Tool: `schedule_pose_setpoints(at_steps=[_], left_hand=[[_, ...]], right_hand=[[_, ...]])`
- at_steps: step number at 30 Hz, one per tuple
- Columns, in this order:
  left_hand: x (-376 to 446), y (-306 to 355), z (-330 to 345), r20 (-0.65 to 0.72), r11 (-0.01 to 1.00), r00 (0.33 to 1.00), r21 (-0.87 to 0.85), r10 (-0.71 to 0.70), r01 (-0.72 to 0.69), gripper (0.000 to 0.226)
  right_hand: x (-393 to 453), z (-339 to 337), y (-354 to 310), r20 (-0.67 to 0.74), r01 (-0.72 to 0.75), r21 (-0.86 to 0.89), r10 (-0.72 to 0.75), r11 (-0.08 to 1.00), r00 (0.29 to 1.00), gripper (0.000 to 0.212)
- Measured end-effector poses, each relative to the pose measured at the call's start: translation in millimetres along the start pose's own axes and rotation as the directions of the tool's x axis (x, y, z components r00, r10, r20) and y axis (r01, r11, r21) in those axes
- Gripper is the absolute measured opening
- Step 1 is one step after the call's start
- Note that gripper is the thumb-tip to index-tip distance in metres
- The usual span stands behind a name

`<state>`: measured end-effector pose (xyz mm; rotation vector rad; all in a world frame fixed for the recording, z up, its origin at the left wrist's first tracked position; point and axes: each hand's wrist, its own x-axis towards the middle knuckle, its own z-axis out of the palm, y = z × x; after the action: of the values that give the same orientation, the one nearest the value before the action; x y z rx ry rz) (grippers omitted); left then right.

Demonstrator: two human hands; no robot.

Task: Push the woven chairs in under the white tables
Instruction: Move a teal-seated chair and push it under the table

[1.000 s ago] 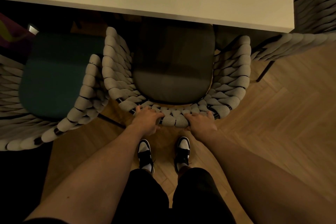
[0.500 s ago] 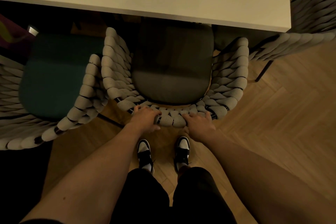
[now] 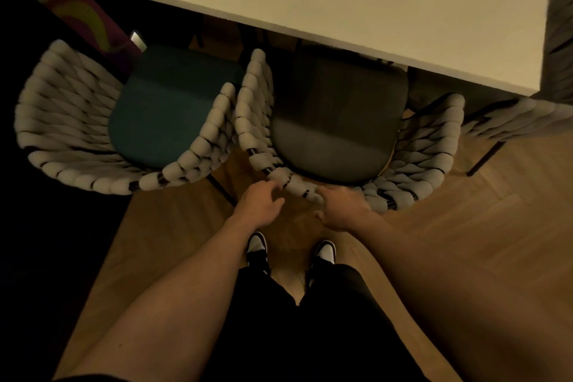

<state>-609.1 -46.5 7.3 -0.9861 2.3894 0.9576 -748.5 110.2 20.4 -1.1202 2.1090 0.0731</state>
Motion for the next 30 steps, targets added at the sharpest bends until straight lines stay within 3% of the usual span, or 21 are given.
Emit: schedule_pose_setpoints(at_steps=[5, 13, 18, 22, 26, 30], left_hand=[[-37.2, -61.5, -18.9, 0.062, 0.977, 0.981, -0.098, -0.184, 0.19, 0.03], [-105.4, -186.7, -39.8, 0.091, 0.893, 0.925, -0.242, -0.37, 0.381, 0.029], [-144.5, -262.9, -51.0, 0.083, 0.831, 0.901, -0.358, -0.427, 0.426, 0.028], [-165.4, -307.7, -70.9, 0.064, 0.781, 0.887, -0.447, -0.458, 0.435, 0.019], [-172.2, -342.6, -93.6, 0.041, 0.759, 0.879, -0.486, -0.475, 0.433, 0.022], [-164.8, -374.2, -122.1, 0.024, 0.758, 0.878, -0.494, -0.477, 0.425, 0.023]], right_hand=[[8.8, 2.7, -60.5, 0.056, 0.105, -0.106, -0.1, 0.989, 0.993, 0.052], [44.9, 18.1, -182.5, 0.36, 0.221, -0.12, -0.165, 0.968, 0.918, 0.039], [67.0, 28.7, -258.6, 0.391, 0.278, -0.16, -0.198, 0.947, 0.899, 0.026], [80.1, 30.9, -316.5, 0.39, 0.303, -0.134, -0.231, 0.943, 0.891, 0.033], [97.0, 30.1, -359.0, 0.374, 0.288, -0.087, -0.236, 0.954, 0.897, 0.013], [118.1, 24.9, -389.0, 0.362, 0.31, -0.098, -0.256, 0.946, 0.896, 0.026]])
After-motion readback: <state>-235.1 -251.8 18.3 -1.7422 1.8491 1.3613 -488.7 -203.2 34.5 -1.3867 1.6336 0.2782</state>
